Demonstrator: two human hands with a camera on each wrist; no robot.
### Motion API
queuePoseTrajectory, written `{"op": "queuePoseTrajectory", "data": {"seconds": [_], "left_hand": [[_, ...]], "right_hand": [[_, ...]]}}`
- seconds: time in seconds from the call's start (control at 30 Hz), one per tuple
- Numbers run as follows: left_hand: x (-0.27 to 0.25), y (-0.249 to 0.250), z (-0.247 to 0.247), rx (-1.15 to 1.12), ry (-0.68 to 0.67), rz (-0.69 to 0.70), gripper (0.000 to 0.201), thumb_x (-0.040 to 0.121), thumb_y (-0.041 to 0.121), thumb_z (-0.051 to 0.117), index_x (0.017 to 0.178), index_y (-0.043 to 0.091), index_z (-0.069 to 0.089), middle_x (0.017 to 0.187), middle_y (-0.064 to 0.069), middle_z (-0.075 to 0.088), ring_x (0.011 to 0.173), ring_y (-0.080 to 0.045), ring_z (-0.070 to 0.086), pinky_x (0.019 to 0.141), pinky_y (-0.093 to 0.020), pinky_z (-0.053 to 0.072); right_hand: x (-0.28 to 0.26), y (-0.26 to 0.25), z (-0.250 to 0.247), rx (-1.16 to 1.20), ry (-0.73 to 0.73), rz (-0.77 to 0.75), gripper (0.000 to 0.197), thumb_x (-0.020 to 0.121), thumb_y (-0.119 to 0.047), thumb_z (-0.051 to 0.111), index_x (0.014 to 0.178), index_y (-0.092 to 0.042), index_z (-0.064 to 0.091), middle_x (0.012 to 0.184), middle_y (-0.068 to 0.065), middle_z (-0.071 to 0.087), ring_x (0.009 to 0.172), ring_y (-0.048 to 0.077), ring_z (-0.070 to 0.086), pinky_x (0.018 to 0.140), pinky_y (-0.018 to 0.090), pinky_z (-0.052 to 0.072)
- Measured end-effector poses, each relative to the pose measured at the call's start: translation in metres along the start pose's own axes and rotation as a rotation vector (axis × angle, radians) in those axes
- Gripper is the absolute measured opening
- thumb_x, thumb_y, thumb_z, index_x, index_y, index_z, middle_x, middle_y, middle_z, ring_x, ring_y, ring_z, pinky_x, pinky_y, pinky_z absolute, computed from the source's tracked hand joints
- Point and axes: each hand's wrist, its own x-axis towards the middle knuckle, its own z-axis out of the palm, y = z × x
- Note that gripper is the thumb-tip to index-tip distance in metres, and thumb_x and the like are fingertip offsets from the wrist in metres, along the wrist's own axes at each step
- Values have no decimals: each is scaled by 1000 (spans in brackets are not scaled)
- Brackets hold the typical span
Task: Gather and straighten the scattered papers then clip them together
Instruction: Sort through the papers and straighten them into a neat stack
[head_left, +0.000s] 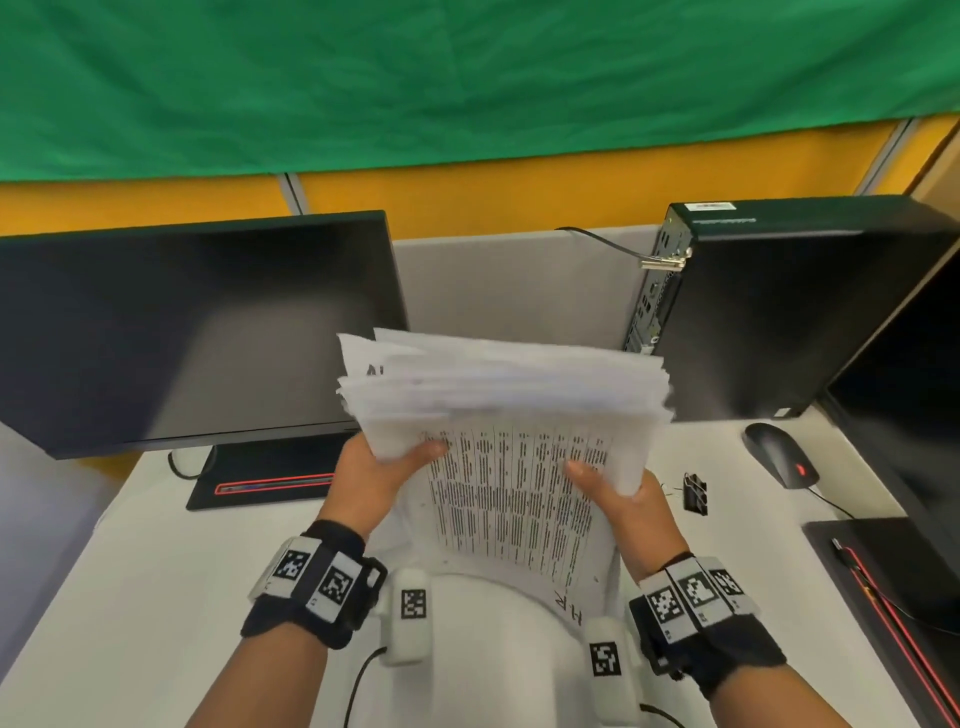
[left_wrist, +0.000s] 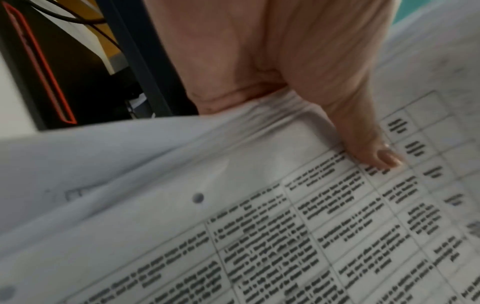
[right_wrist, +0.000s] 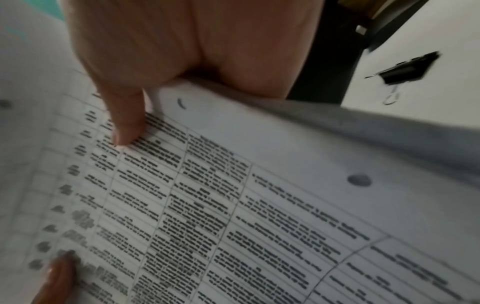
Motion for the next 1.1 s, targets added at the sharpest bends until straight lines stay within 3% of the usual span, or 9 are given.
{"op": "queuePoseTrajectory", "data": {"seconds": [0.13, 0.2, 0.33, 0.5, 0.63, 0.77, 0.83, 0.97, 1.1], "left_hand": [[3, 17, -2, -50, 59, 91, 37, 62, 27, 78, 97, 30, 66, 95, 7, 75, 90, -3, 70, 73, -20, 56], [0, 14, -5, -34, 37, 96, 42, 63, 27, 77, 104, 27, 65, 100, 5, 74, 94, -5, 69, 75, -21, 56], [-8, -6, -4, 62, -18, -3, 50, 57, 33, 77, 105, 27, 63, 97, 6, 73, 89, 1, 68, 75, -23, 56], [-8, -4, -7, 19, -50, 27, 47, 58, 26, 76, 103, 28, 62, 92, 17, 74, 87, 3, 68, 63, -16, 55], [-6, -3, 4, 16, -119, 19, 43, 62, 32, 76, 103, 32, 64, 97, 11, 74, 94, -3, 68, 75, -22, 57], [-7, 1, 2, -60, -70, 43, 59, 56, 50, 76, 109, 28, 61, 100, 11, 73, 97, -7, 68, 68, -18, 56], [-8, 8, -4, -137, -49, 80, 50, 61, 40, 73, 107, 27, 59, 97, 14, 74, 98, -7, 67, 68, -16, 55], [-5, 19, -10, -107, -115, 133, 74, 53, 50, 82, 117, 24, 57, 109, 7, 71, 101, -5, 66, 77, -19, 55], [-11, 8, 7, -2, -129, 83, 41, 63, 26, 78, 101, 33, 66, 102, 12, 74, 98, -5, 68, 88, -27, 55]], "right_hand": [[3, -12, 3, 69, -13, -110, 23, 71, -41, 68, 93, -32, 71, 100, -5, 76, 95, 13, 71, 84, 37, 56], [2, -11, -1, 50, -35, -125, 31, 60, -55, 76, 87, -39, 73, 94, -9, 76, 90, 10, 72, 79, 32, 57], [3, -4, -8, -4, -10, -144, 42, 52, -54, 81, 90, -43, 71, 96, -9, 76, 89, 9, 72, 82, 37, 58], [5, -24, -10, -21, -32, -273, 38, 54, -48, 77, 90, -41, 70, 91, -18, 75, 87, 1, 70, 70, 16, 56], [12, -27, 0, -37, -31, -268, 39, 63, -35, 81, 99, -35, 66, 95, -12, 75, 93, 6, 70, 76, 23, 58], [15, -25, -3, -9, 66, -223, 26, 75, -20, 72, 96, -35, 66, 94, -5, 75, 91, 10, 71, 80, 32, 58], [14, -24, -9, 14, 70, -180, 24, 73, -26, 75, 95, -31, 67, 92, -1, 76, 88, 13, 72, 76, 35, 59], [13, -29, -9, 27, 41, -172, 30, 67, -37, 77, 94, -26, 69, 89, -1, 77, 86, 15, 73, 69, 28, 60], [14, -35, -3, 61, 48, -221, 42, 62, -48, 75, 96, -24, 70, 92, 0, 76, 87, 15, 73, 70, 27, 59]]}}
